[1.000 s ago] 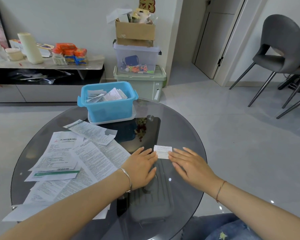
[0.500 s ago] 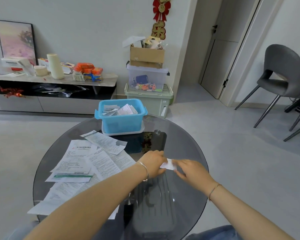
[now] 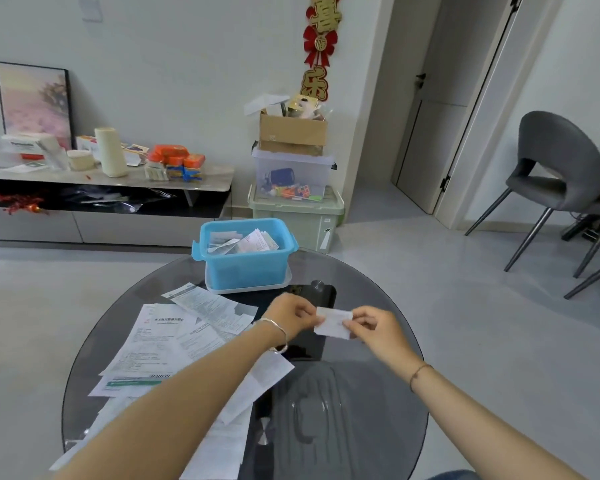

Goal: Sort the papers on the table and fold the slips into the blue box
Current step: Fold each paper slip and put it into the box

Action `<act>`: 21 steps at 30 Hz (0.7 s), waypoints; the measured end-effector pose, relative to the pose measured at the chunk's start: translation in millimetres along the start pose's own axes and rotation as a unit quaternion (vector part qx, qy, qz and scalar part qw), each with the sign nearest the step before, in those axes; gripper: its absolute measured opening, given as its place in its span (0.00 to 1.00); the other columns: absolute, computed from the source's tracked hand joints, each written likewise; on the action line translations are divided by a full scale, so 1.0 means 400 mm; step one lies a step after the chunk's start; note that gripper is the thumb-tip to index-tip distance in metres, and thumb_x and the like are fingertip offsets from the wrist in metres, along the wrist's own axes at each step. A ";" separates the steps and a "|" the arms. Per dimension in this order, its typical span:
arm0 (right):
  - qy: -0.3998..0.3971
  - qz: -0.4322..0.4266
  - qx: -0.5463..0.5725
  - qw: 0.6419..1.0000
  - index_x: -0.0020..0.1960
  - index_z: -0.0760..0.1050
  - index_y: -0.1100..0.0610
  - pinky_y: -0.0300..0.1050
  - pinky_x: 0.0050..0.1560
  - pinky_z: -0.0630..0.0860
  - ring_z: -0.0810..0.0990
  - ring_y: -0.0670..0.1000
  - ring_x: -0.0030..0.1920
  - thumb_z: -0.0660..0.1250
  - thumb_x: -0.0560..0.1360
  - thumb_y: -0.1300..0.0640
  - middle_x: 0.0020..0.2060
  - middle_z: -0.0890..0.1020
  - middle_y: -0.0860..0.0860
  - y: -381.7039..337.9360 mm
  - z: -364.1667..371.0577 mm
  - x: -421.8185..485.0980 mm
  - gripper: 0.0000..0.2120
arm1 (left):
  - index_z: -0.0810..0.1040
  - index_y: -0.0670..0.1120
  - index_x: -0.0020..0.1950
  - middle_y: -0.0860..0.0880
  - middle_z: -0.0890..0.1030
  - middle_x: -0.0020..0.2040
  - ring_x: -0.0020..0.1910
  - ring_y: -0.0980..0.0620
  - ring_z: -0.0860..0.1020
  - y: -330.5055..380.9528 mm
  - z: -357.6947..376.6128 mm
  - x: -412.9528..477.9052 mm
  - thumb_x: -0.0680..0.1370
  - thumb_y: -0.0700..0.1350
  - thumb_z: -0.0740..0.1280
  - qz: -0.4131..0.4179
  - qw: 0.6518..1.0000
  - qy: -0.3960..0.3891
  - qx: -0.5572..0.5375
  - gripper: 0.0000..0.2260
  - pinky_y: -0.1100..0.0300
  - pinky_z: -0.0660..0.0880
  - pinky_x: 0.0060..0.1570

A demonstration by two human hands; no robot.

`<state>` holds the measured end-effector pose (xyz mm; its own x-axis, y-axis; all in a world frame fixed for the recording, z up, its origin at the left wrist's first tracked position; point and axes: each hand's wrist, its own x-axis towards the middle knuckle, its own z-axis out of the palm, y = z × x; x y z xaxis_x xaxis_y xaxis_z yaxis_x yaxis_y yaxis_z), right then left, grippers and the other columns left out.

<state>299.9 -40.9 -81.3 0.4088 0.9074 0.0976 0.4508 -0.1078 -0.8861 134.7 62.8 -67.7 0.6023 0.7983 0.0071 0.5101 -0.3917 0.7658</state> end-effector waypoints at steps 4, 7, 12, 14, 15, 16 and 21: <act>-0.022 0.073 0.091 0.993 0.48 0.78 0.62 0.30 0.31 0.71 0.80 0.40 0.29 0.72 0.73 0.62 0.35 0.83 0.51 -0.085 0.052 0.060 0.06 | 0.83 0.43 0.51 0.51 0.82 0.41 0.42 0.54 0.79 -0.020 -0.097 0.012 0.74 0.46 0.72 -0.053 0.987 0.064 -0.135 0.09 0.65 0.76 0.50; -0.017 0.061 0.118 0.991 0.50 0.79 0.60 0.30 0.32 0.72 0.80 0.40 0.30 0.71 0.74 0.61 0.37 0.83 0.50 -0.177 0.098 0.132 0.06 | 0.82 0.43 0.54 0.48 0.83 0.44 0.42 0.54 0.79 -0.029 -0.193 0.026 0.77 0.46 0.68 -0.052 0.973 0.143 -0.176 0.09 0.63 0.78 0.48; 0.052 0.016 0.053 0.997 0.45 0.76 0.55 0.39 0.40 0.78 0.80 0.48 0.38 0.72 0.72 0.59 0.40 0.82 0.50 -0.309 0.159 0.283 0.05 | 0.78 0.47 0.60 0.49 0.83 0.50 0.49 0.52 0.79 -0.099 -0.356 0.027 0.79 0.45 0.65 0.027 0.952 0.300 -0.051 0.10 0.60 0.75 0.51; 0.059 0.008 -0.004 0.998 0.42 0.75 0.54 0.46 0.45 0.79 0.81 0.51 0.42 0.73 0.71 0.58 0.42 0.82 0.51 -0.333 0.191 0.343 0.07 | 0.74 0.48 0.67 0.49 0.79 0.60 0.57 0.50 0.76 -0.153 -0.381 0.045 0.79 0.45 0.66 0.005 0.957 0.290 0.000 0.16 0.56 0.73 0.59; 0.059 0.006 -0.041 0.997 0.41 0.74 0.54 0.46 0.46 0.78 0.80 0.52 0.44 0.73 0.70 0.58 0.43 0.81 0.51 -0.340 0.206 0.368 0.08 | 0.70 0.48 0.70 0.49 0.76 0.64 0.61 0.48 0.74 -0.178 -0.384 0.056 0.78 0.47 0.66 -0.021 0.961 0.274 0.007 0.20 0.53 0.72 0.63; 0.056 0.004 -0.081 0.995 0.41 0.74 0.54 0.44 0.44 0.76 0.78 0.51 0.45 0.73 0.71 0.58 0.43 0.80 0.50 -0.343 0.225 0.388 0.07 | 0.67 0.48 0.72 0.48 0.73 0.67 0.63 0.47 0.73 -0.201 -0.383 0.063 0.78 0.48 0.67 -0.047 0.966 0.255 0.006 0.23 0.51 0.71 0.65; 0.032 -0.006 -0.237 0.971 0.40 0.74 0.51 0.42 0.50 0.72 0.77 0.52 0.48 0.69 0.74 0.55 0.46 0.81 0.49 -0.320 0.294 0.432 0.05 | 0.58 0.48 0.77 0.46 0.68 0.72 0.67 0.45 0.71 -0.246 -0.332 0.069 0.77 0.50 0.67 -0.100 0.968 0.216 -0.082 0.31 0.47 0.71 0.65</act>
<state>219.5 177.4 -4.5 0.4420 0.8847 0.1481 0.7650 -0.2856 -0.5772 19.8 184.1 -57.4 0.1713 0.9811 0.0897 0.4637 -0.1606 0.8713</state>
